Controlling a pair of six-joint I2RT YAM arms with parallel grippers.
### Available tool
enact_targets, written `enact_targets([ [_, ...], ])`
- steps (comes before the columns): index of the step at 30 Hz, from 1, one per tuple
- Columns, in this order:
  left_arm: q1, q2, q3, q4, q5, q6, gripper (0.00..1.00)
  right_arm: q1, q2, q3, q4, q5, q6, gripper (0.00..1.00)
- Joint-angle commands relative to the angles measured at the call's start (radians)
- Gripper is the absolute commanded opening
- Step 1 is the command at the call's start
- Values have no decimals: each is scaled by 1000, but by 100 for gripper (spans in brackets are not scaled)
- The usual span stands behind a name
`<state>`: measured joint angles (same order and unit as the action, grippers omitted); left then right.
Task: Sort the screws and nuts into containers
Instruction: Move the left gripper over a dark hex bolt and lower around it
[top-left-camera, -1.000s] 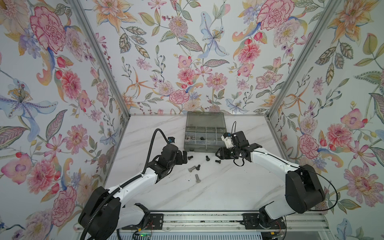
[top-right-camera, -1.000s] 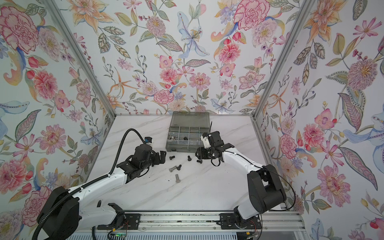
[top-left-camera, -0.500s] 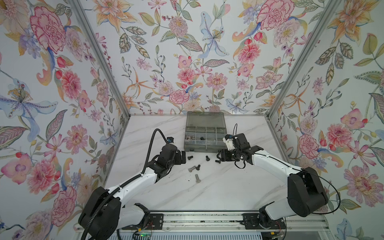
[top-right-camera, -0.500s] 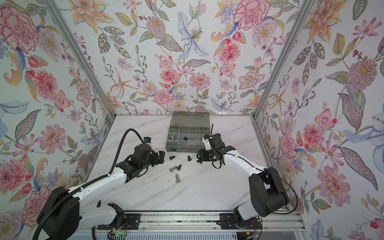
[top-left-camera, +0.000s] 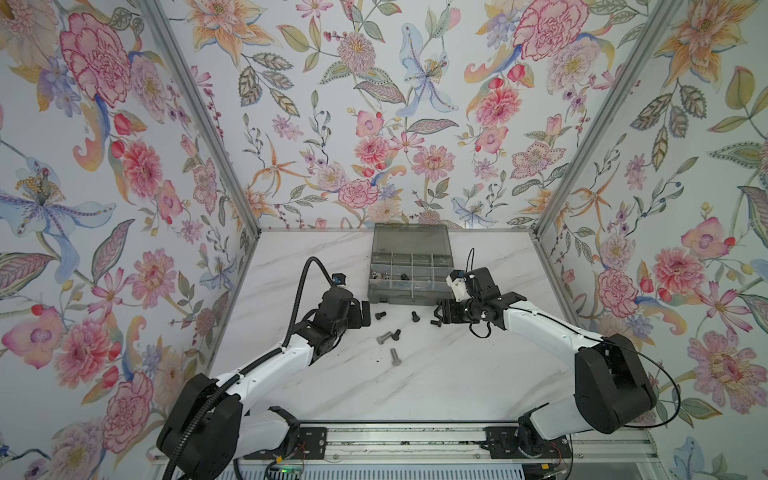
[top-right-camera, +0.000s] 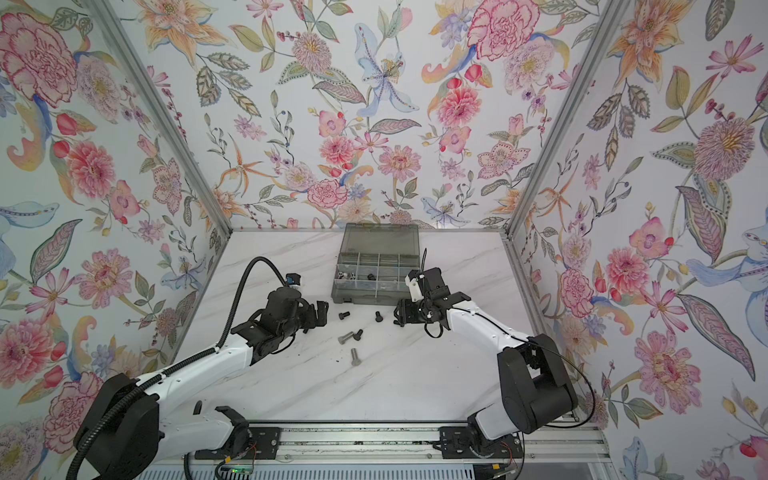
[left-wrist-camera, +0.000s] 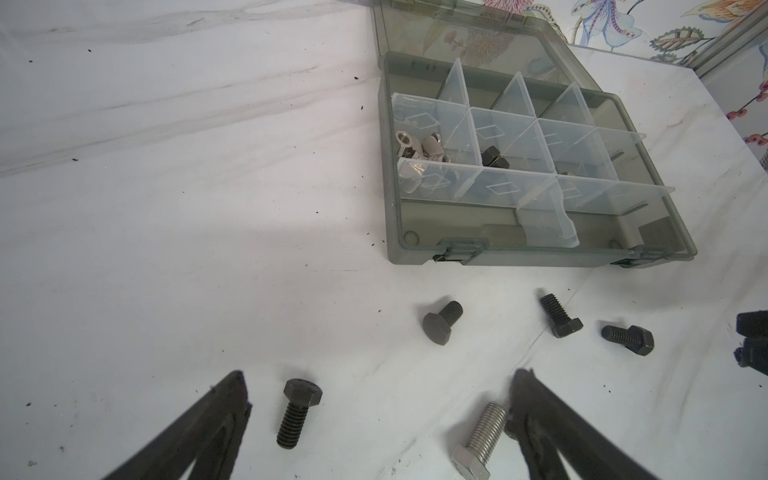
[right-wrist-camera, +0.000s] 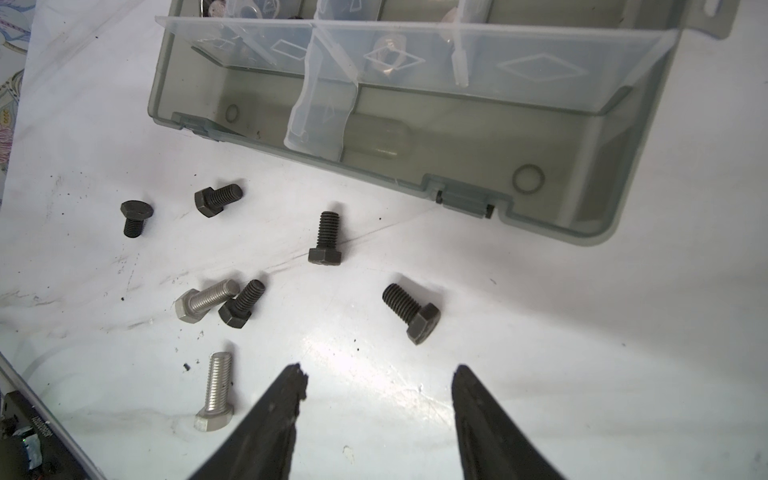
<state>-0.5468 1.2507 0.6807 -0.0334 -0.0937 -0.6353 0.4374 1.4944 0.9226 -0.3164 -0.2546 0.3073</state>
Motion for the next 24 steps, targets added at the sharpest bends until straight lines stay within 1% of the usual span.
enact_targets([
  [1, 18, -15, -13, -13, -10, 22, 99, 5, 12, -12, 8, 6, 15, 60],
  [24, 38, -34, -36, -13, -5, 22, 99, 12, 10, -21, 10, 18, 24, 61],
])
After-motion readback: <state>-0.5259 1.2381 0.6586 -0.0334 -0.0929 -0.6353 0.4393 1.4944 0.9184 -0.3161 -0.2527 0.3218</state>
